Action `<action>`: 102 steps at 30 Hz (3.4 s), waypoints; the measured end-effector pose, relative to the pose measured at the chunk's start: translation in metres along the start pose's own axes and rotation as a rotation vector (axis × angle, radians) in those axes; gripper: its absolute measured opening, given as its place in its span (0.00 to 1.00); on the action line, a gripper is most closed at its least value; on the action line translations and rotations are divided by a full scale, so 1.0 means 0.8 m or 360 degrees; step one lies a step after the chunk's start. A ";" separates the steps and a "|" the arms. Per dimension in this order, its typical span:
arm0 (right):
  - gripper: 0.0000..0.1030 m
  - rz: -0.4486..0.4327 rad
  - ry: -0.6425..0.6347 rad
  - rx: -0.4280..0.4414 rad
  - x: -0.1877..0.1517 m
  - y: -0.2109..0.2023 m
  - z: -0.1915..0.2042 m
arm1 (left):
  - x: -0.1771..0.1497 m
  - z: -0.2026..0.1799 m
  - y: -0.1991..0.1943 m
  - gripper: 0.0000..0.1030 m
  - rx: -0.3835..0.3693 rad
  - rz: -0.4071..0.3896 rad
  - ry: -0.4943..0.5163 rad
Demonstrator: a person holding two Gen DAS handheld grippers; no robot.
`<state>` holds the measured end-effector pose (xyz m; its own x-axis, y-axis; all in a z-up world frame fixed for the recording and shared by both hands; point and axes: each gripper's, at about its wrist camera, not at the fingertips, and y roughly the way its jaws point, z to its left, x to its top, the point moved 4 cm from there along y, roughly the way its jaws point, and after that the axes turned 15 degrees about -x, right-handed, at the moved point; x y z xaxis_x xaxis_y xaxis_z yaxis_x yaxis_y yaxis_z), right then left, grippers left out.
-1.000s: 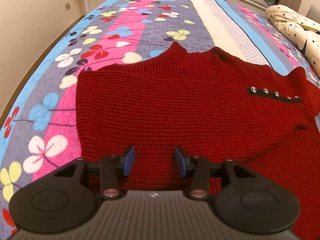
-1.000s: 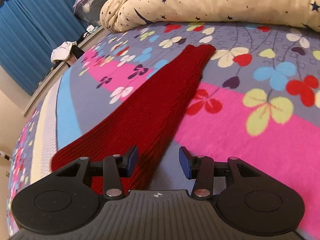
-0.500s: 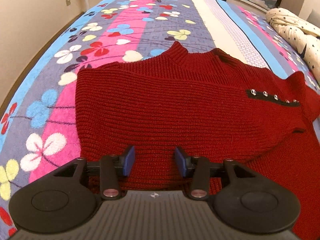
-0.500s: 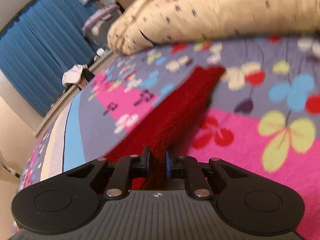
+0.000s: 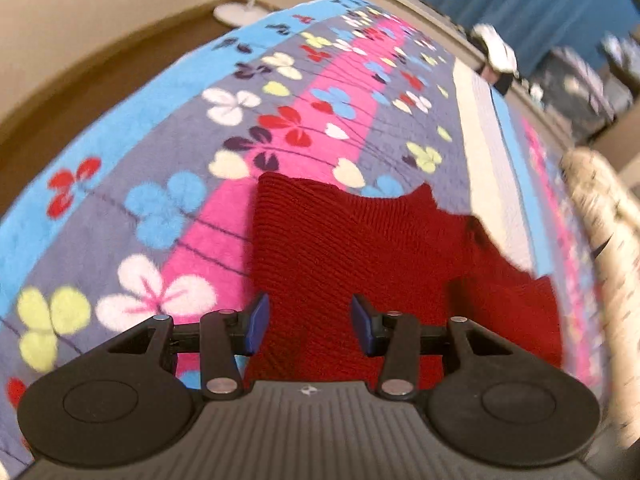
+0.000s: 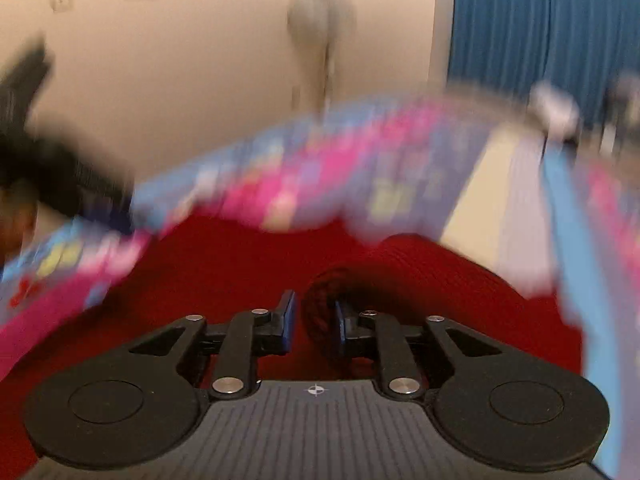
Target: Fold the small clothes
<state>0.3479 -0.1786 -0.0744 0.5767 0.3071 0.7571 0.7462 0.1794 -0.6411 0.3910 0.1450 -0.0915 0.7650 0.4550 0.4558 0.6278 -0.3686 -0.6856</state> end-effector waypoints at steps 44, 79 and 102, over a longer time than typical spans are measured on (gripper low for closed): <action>0.44 0.0393 0.1600 -0.0429 -0.081 -0.025 -0.165 | -0.003 -0.001 0.039 0.09 -0.0111 0.0132 0.0017; 0.36 -0.0125 0.1313 -0.0547 -0.073 -0.134 -0.191 | -0.088 -0.113 -0.057 0.49 -0.0087 -0.0281 0.0717; 0.49 -0.0503 0.0975 -0.0692 -0.253 -0.467 -0.209 | -0.382 -0.331 -0.498 0.85 -0.0378 -0.0856 0.1092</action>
<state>0.0082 -0.4639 0.0327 0.3027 -0.2858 0.9092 0.8940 -0.2456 -0.3748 -0.0544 -0.0617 0.1925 0.2292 0.0591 0.9716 0.8805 -0.4380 -0.1811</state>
